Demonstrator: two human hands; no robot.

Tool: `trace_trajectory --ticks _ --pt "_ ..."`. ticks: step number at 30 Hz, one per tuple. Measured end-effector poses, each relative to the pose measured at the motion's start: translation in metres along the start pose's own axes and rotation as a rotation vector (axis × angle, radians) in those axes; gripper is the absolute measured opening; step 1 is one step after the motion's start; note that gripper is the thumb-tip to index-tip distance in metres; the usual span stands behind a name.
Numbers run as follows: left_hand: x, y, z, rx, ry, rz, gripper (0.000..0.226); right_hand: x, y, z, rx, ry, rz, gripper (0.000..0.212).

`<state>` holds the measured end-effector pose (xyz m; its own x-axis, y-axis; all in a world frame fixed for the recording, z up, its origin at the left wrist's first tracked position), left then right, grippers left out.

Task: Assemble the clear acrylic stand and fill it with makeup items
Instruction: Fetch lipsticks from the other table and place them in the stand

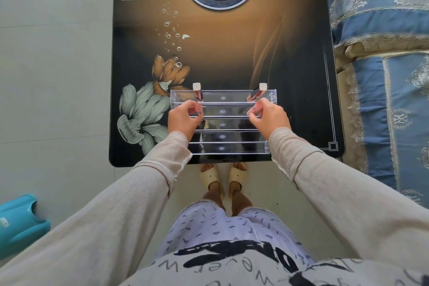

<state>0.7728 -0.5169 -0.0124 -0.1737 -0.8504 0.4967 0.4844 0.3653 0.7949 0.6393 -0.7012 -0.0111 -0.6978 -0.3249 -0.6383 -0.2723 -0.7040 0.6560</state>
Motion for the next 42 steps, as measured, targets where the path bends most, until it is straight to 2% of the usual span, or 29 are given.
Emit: trace_trajectory --ticks 6,8,12,17,20,23,28,31,36,42 --pt "-0.016 -0.001 0.005 -0.030 0.024 0.007 0.027 0.017 0.003 0.012 0.017 -0.105 -0.096 0.032" --pt "-0.028 -0.002 0.014 -0.045 0.050 -0.021 0.024 0.029 0.003 0.023 0.023 -0.132 -0.141 0.036" --pt "-0.073 -0.009 0.041 -0.118 0.205 -0.022 0.014 0.070 -0.003 0.062 -0.029 -0.230 -0.145 0.020" --pt "-0.139 -0.034 0.098 -0.460 0.417 -0.047 0.013 0.132 -0.021 0.127 -0.194 -0.477 -0.121 0.008" --pt "-0.168 -0.042 0.135 -0.666 0.478 -0.193 0.014 0.150 -0.028 0.154 -0.227 -0.577 -0.118 0.008" --pt "-0.184 -0.044 0.155 -0.724 0.511 -0.268 0.025 0.156 -0.031 0.163 -0.209 -0.624 -0.161 0.014" --pt "-0.177 -0.047 0.158 -0.674 0.503 -0.180 0.031 0.158 -0.034 0.150 -0.146 -0.656 -0.250 0.022" --pt "-0.167 -0.043 0.151 -0.598 0.505 -0.096 0.032 0.158 -0.040 0.141 -0.199 -0.696 -0.262 0.023" --pt "-0.159 -0.031 0.155 -0.422 0.570 0.089 0.033 0.153 -0.047 0.129 -0.371 -0.686 -0.114 0.027" --pt "-0.172 -0.038 0.221 -0.187 0.824 0.379 0.034 0.132 -0.045 0.100 -0.553 -0.518 0.164 0.028"
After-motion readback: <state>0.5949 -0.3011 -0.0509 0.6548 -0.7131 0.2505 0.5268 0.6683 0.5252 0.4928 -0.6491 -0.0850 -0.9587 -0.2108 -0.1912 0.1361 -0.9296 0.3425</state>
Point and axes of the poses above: each hand's wrist, its own z-axis away from the middle knuckle, its own y-axis out of the back of the hand, x = y × z, the point moved 7 cm from there along -z, towards the middle knuckle, and after that the axes turned 14 degrees about -z, right-handed, at the moved point
